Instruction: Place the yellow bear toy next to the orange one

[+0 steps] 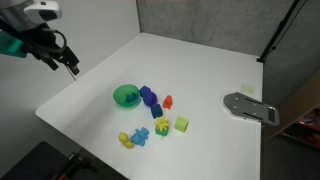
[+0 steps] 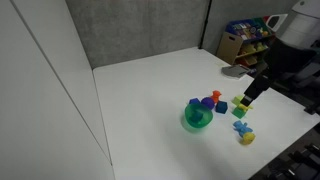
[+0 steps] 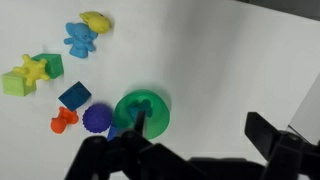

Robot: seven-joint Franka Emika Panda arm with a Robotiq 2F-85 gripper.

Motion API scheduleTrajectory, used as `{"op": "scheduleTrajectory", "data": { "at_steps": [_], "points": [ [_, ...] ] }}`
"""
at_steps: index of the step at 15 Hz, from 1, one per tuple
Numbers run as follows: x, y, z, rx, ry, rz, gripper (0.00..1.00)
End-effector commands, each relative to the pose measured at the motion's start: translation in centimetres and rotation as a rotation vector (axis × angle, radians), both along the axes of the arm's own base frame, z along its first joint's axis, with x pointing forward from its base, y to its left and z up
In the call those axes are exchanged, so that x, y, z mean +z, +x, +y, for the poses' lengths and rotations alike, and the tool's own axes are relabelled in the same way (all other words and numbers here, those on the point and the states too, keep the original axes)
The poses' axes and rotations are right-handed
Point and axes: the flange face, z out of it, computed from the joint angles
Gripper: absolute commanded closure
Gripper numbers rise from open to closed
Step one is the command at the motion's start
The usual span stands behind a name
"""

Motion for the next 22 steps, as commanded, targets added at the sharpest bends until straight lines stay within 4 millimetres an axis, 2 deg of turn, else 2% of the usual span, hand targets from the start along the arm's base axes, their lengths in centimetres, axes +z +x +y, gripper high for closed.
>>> {"op": "scheduleTrajectory", "data": {
  "at_steps": [1, 7, 11, 15, 19, 22],
  "points": [
    [0.0, 0.0, 0.0, 0.000, 0.000, 0.001, 0.00],
    [0.3, 0.6, 0.0, -0.009, 0.000, 0.006, 0.00],
    [0.8, 2.4, 0.7, -0.028, 0.004, 0.001, 0.00],
    [0.8, 5.2, 1.4, -0.066, 0.014, -0.001, 0.00],
    [-0.9, 8.4, 0.8, -0.164, 0.016, 0.023, 0.00],
    [-3.1, 10.5, -1.1, -0.265, -0.002, 0.057, 0.00]
  ]
}}
